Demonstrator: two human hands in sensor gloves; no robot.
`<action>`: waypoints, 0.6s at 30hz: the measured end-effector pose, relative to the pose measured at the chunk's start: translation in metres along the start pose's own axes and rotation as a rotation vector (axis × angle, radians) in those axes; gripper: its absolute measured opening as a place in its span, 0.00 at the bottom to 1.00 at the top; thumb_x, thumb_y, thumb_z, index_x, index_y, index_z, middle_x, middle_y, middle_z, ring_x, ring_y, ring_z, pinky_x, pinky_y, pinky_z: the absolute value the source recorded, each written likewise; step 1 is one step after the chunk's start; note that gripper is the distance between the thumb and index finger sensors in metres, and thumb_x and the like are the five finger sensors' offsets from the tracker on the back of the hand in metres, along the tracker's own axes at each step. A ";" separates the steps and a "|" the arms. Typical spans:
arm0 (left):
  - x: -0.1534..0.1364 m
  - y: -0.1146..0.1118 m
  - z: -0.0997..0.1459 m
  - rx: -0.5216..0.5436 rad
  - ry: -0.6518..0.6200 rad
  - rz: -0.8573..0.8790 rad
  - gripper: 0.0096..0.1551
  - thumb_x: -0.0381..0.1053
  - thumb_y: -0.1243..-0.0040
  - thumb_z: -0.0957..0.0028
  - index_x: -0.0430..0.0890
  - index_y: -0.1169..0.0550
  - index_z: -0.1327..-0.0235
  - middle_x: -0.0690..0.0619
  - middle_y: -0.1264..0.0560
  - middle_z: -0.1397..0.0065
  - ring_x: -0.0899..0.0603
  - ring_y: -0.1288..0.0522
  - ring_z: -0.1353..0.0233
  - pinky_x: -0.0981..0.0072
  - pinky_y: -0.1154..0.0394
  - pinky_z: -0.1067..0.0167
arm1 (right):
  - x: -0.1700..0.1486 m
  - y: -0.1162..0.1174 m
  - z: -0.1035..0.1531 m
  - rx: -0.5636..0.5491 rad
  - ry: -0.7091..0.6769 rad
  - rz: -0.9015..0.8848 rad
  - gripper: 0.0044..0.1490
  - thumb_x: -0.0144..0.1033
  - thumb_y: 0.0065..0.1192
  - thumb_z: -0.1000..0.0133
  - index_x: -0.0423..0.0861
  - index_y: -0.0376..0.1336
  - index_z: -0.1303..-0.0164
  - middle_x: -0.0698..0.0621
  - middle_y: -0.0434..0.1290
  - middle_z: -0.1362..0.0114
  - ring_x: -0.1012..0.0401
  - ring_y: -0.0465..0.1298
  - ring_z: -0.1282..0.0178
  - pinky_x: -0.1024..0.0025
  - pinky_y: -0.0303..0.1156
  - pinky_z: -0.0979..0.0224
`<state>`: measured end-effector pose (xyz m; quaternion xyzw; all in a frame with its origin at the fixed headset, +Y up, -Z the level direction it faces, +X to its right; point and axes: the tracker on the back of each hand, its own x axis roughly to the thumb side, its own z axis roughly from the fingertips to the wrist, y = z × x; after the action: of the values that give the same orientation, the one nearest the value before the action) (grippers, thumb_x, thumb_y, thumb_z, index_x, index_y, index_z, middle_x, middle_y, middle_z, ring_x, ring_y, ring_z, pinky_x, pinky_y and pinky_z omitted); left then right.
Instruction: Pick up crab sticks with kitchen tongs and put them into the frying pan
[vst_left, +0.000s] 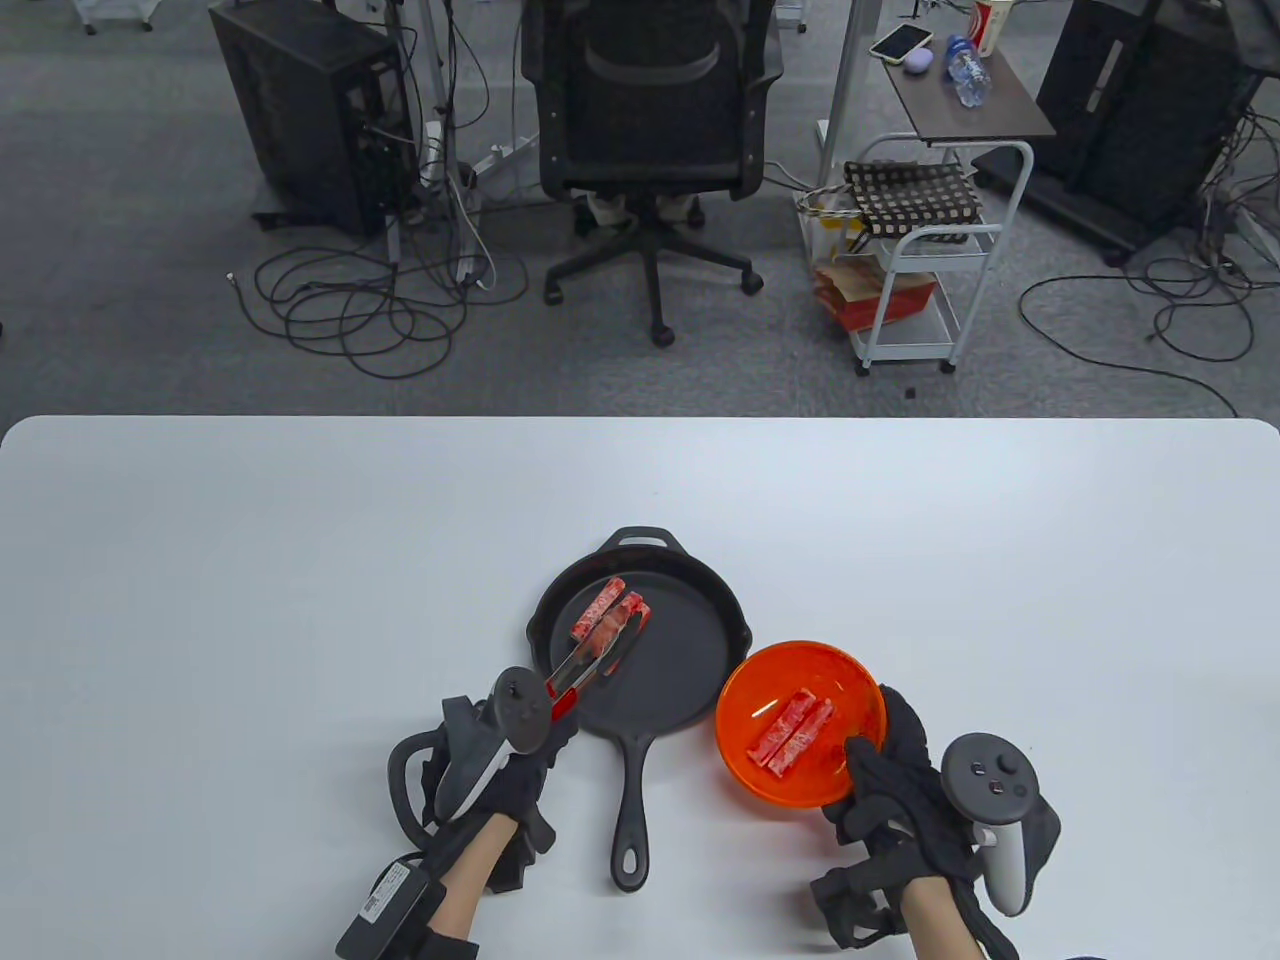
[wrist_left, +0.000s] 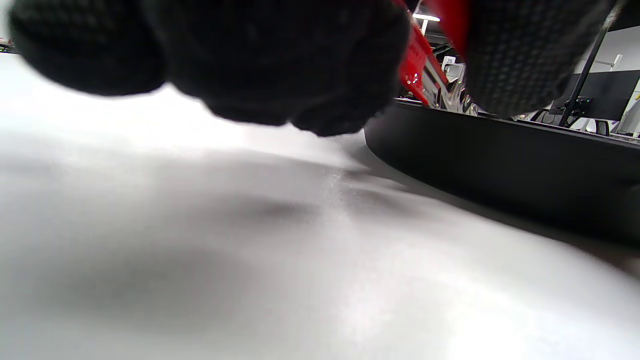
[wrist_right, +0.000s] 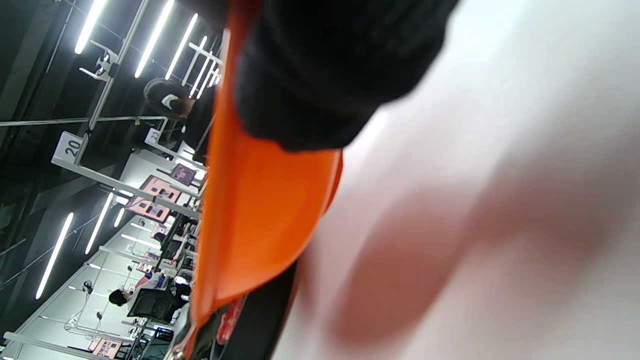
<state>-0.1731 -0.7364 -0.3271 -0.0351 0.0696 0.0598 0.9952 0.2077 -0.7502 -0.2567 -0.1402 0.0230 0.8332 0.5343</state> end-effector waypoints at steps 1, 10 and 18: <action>0.000 0.001 0.000 0.004 0.000 0.006 0.45 0.78 0.33 0.59 0.44 0.15 0.44 0.58 0.11 0.65 0.53 0.14 0.76 0.55 0.16 0.68 | 0.000 0.000 0.000 0.000 0.000 0.000 0.41 0.31 0.50 0.36 0.38 0.41 0.14 0.31 0.63 0.23 0.59 0.84 0.67 0.86 0.85 0.71; 0.005 0.020 0.015 0.071 -0.047 0.110 0.46 0.78 0.33 0.59 0.43 0.15 0.44 0.57 0.11 0.65 0.53 0.14 0.77 0.55 0.16 0.68 | 0.000 0.000 0.000 0.000 0.000 0.000 0.41 0.31 0.50 0.36 0.38 0.41 0.15 0.31 0.63 0.23 0.59 0.84 0.67 0.86 0.85 0.71; 0.029 0.041 0.045 0.146 -0.188 0.166 0.46 0.77 0.33 0.58 0.43 0.15 0.44 0.57 0.11 0.65 0.53 0.14 0.77 0.54 0.16 0.69 | 0.000 0.000 0.000 0.000 0.000 0.000 0.41 0.31 0.50 0.36 0.38 0.41 0.14 0.31 0.63 0.23 0.59 0.84 0.67 0.86 0.85 0.71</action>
<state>-0.1440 -0.6891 -0.2891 0.0491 -0.0173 0.1397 0.9888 0.2076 -0.7502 -0.2567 -0.1402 0.0230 0.8332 0.5343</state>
